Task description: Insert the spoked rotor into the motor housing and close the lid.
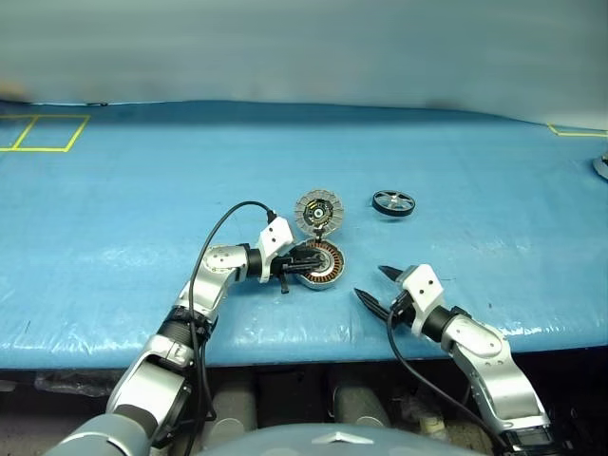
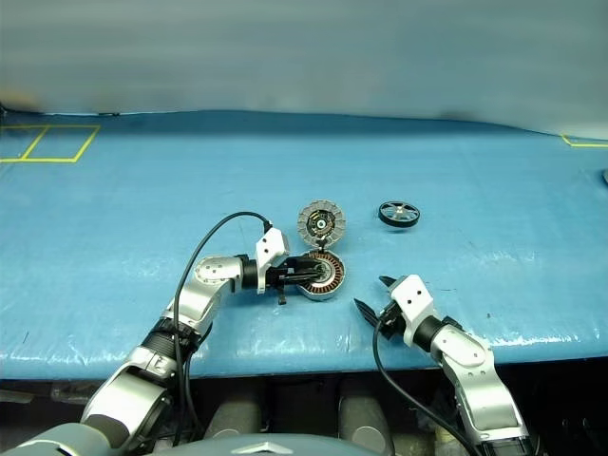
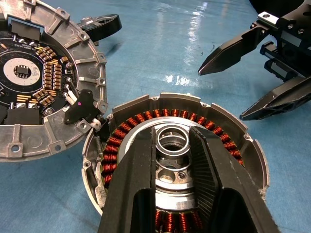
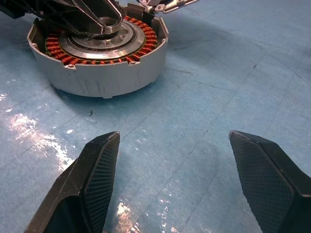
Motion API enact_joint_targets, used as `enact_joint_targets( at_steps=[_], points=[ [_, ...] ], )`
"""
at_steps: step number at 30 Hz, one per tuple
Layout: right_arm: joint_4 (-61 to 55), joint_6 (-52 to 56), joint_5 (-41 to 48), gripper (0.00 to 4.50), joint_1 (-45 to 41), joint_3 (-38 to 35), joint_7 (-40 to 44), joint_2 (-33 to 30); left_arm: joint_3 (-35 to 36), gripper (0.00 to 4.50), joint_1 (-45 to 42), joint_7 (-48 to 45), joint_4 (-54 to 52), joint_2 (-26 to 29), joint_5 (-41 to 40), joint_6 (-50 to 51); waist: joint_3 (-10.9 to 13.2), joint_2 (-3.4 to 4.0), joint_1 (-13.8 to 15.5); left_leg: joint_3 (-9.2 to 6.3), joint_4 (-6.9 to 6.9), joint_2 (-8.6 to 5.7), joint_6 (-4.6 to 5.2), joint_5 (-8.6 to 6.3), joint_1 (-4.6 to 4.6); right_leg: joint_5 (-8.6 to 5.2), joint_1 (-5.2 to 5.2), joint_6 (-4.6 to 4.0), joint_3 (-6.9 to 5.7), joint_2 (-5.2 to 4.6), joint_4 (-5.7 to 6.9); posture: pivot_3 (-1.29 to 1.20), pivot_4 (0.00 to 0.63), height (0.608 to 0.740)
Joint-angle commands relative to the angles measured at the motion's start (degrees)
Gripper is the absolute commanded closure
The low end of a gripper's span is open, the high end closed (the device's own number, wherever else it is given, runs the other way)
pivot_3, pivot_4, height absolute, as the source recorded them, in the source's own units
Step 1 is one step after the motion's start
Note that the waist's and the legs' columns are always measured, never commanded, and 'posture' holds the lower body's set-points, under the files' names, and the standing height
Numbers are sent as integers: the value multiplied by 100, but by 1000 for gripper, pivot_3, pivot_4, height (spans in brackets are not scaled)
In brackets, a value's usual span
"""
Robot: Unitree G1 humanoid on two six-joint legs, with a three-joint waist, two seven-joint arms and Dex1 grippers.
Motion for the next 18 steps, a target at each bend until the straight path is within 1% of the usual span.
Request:
enact_joint_targets(
  at_steps=[1,6,8,11,18],
  points=[
    [-24,-124,9,706,-62,-43,2,-54,95,3818,-52,33,2,-42,-37,-69,0,0,0,0,0,0,0,0,0,0,0,0,0,0,0,0,150,740],
    [6,-133,-8,706,-73,-36,-2,-70,126,3818,-34,27,-17,-28,-67,-70,0,0,-1,0,0,0,0,0,0,0,0,0,0,0,0,0,150,740],
    [20,-140,-15,706,-80,-33,-6,-73,138,3076,-16,29,-30,-24,-74,-99,0,0,-1,0,0,0,0,0,0,0,0,0,0,0,1,0,150,740],
    [44,-124,-11,706,-95,-20,10,-75,237,2201,1,128,-33,-73,-126,-154,0,0,-2,0,1,0,0,0,0,0,0,0,0,0,1,0,150,740],
    [107,-116,-80,706,-141,16,8,-88,364,2201,25,94,-115,-196,-291,-99,0,0,6,0,1,0,0,0,0,0,1,0,0,0,1,0,150,740]
  ],
)
